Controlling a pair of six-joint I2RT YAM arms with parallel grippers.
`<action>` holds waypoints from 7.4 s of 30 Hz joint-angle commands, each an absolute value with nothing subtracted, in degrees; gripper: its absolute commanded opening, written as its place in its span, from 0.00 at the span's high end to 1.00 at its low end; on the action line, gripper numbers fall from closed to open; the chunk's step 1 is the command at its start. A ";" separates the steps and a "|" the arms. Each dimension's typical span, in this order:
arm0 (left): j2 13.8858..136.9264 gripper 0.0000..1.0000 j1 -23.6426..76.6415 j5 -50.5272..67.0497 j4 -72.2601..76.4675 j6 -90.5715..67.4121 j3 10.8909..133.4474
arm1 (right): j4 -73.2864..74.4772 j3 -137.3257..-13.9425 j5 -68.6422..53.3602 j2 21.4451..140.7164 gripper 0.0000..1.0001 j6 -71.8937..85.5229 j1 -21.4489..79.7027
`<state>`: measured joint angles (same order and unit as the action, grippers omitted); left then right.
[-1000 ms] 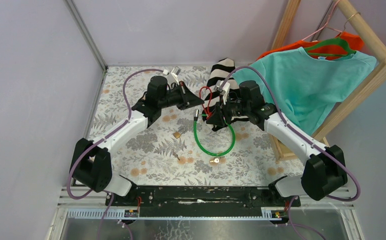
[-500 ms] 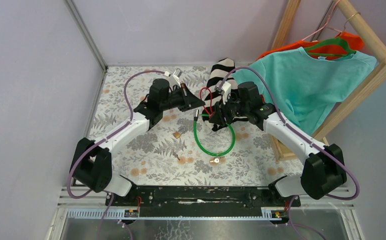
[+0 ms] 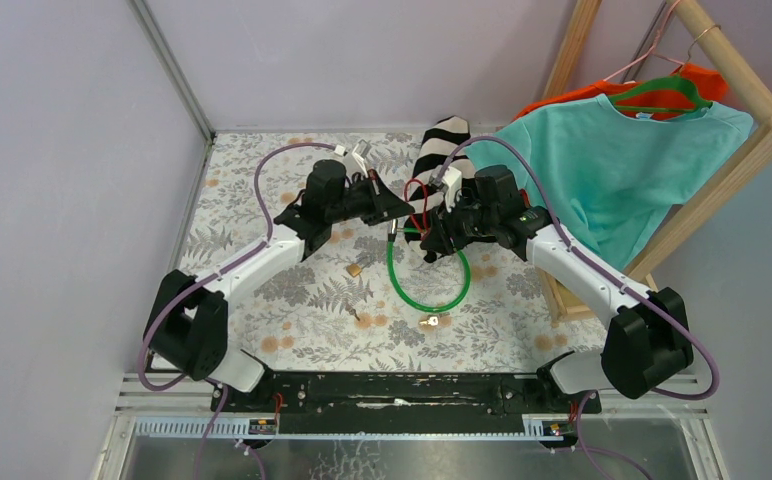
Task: Lock with the key
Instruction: Lock the lock.
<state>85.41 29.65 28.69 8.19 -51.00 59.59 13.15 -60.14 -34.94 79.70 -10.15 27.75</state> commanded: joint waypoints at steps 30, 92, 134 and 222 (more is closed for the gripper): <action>87.20 1.00 35.75 36.44 16.89 -50.55 53.42 | 4.00 -64.20 -37.08 76.81 1.00 -12.16 28.03; 68.40 0.09 18.64 49.82 -28.20 -1.23 58.28 | 24.13 -64.26 -38.60 73.57 1.00 -38.71 22.93; 78.73 0.95 18.68 53.15 -35.56 0.24 67.12 | 31.16 -63.27 -45.43 73.84 1.00 -41.76 24.12; 82.57 1.00 28.95 33.27 14.01 -55.62 53.86 | -7.05 -63.36 -41.56 80.60 1.00 2.77 27.60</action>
<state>82.96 26.59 27.62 15.94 -55.99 55.55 3.86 -61.17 -45.15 83.90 4.16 28.58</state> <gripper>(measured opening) 0.033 0.447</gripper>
